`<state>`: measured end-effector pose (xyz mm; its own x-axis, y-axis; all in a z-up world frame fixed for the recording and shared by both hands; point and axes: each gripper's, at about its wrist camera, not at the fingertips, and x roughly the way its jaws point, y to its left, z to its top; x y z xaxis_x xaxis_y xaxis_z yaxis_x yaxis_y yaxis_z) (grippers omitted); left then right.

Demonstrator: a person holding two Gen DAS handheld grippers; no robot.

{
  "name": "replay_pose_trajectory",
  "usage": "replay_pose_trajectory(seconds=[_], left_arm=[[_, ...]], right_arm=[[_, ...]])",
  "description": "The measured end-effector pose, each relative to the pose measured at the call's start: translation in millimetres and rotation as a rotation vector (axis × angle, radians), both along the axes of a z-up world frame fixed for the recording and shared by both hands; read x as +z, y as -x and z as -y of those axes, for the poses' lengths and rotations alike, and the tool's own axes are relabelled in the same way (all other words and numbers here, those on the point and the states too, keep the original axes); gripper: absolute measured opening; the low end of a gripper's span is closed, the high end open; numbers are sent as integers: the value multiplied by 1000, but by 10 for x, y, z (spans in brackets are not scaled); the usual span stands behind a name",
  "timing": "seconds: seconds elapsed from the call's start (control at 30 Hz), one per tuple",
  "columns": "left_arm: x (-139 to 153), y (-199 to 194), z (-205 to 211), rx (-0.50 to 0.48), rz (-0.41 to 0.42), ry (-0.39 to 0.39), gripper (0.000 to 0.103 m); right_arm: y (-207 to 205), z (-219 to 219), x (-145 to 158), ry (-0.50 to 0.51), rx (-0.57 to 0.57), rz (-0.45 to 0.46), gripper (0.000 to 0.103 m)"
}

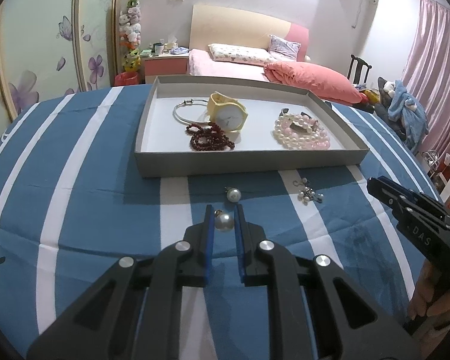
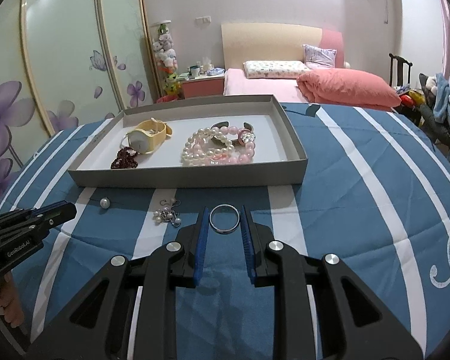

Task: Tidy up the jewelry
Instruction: 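Grasp the silver ring with the right tool while the left tool lifts the pearl earring, then carry the pearl earring into the tray and open the left tool while the right drops the ring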

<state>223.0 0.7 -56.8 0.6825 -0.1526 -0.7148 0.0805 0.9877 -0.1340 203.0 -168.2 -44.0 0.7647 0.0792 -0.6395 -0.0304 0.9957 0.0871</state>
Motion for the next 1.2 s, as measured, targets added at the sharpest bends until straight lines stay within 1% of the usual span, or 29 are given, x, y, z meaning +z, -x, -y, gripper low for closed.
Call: replay_pose_trajectory(seconds=[0.2, 0.3, 0.5, 0.83, 1.07, 1.2], left_arm=[[-33, -5, 34, -4, -5, 2, 14], [-5, -2, 15, -2, 11, 8, 14], [127, 37, 41, -1, 84, 13, 14], [387, 33, 115, -2, 211, -7, 14], [520, 12, 148, -5, 279, -21, 14], [560, -7, 167, -8, 300, -30, 14]], right_arm=[[9, -2, -11, 3, 5, 7, 23], [35, 3, 20, -1, 6, 19, 23], [82, 3, 149, -15, 14, 68, 23], [132, -71, 445, 8, 30, 208, 23], [89, -113, 568, 20, 40, 265, 23], [58, -141, 613, 24, 47, 286, 23]])
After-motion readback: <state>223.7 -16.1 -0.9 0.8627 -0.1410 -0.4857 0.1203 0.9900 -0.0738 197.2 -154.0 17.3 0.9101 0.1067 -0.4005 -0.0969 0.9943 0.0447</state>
